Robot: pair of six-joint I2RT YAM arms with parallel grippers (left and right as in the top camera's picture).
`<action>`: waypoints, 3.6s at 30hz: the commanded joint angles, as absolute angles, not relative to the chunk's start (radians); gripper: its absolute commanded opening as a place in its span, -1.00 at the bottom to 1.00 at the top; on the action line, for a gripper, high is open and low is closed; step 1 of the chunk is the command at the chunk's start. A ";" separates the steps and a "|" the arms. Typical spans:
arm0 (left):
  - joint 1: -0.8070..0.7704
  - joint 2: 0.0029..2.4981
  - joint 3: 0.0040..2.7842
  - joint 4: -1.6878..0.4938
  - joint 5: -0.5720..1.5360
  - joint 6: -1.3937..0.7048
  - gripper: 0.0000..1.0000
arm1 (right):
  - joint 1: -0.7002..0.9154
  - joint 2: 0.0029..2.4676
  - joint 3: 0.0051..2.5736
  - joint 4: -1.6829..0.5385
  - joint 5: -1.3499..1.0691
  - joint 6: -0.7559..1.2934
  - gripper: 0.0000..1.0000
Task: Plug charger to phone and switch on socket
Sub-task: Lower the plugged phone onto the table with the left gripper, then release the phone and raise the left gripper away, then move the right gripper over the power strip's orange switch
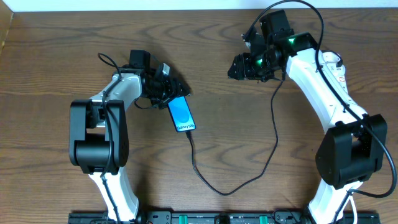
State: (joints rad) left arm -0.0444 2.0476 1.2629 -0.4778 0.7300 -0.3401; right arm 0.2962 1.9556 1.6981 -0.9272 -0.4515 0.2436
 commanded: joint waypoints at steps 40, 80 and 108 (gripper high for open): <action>-0.019 1.938 1.316 -0.717 0.111 -0.281 0.25 | 0.303 1.937 1.707 -0.937 -0.435 0.219 0.19; -0.019 1.255 1.390 -0.740 0.198 -0.237 0.89 | -0.461 1.722 1.705 -1.104 -0.332 0.159 -0.98; -0.019 1.255 1.390 -0.740 0.198 -0.237 0.90 | -0.535 2.133 1.705 -0.877 -0.505 0.121 -0.98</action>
State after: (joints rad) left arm -0.0204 1.2621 1.3865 -0.7372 0.1967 -0.2459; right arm -0.5331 2.1025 1.6989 -0.8940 -0.4622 0.1467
